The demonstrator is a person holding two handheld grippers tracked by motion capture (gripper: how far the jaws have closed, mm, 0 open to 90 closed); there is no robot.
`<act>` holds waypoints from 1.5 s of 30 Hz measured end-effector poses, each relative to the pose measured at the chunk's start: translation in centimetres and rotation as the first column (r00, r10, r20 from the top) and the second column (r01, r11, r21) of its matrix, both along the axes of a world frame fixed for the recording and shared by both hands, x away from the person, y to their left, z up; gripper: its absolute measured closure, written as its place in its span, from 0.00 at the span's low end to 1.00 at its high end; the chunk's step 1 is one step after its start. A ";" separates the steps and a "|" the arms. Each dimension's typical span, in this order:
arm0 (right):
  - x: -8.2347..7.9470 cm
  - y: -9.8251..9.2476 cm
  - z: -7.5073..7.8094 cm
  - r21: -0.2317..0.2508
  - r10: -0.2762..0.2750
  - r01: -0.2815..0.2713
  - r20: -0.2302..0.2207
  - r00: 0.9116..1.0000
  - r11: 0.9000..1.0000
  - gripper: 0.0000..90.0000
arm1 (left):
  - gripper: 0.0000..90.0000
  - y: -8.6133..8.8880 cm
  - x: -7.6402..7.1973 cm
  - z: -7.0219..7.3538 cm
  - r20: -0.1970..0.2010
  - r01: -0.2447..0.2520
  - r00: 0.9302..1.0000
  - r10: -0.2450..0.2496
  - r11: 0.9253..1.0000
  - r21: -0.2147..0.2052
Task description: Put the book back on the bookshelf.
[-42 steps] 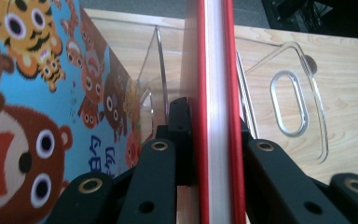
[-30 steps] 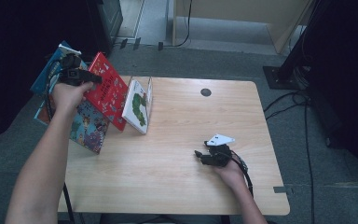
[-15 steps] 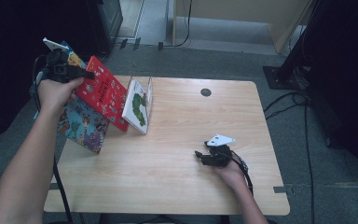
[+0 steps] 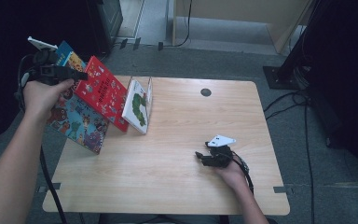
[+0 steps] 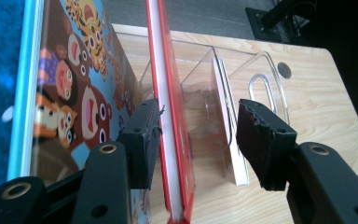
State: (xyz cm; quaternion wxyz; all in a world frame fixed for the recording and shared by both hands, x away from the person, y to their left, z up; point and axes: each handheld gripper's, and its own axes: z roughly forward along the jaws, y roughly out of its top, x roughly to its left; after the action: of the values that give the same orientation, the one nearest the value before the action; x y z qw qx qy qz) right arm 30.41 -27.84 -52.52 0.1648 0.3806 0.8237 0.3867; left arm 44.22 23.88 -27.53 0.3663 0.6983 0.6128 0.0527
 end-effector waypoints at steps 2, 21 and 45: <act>0.0 0.0 0.0 0.000 0.001 -0.001 0.001 1.000 1.000 0.41 | 0.55 -0.1 -0.5 0.1 0.005 0.011 1.000 -0.011 1.000 -0.007; 0.1 -0.1 0.0 -0.001 0.015 -0.015 -0.001 1.000 1.000 0.39 | 0.51 -3.3 -4.7 -2.4 0.021 0.134 0.991 -0.134 0.991 -0.005; 0.1 -0.2 0.0 -0.001 0.027 -0.027 -0.001 1.000 1.000 0.39 | 0.50 -6.4 -9.3 -10.1 0.004 0.222 0.975 -0.221 0.975 -0.004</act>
State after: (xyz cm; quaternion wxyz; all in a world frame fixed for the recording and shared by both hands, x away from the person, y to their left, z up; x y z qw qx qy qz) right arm 30.56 -28.03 -52.52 0.1595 0.3697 0.8290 0.3882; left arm 34.88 17.45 -37.66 0.3726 0.7612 0.5306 0.0113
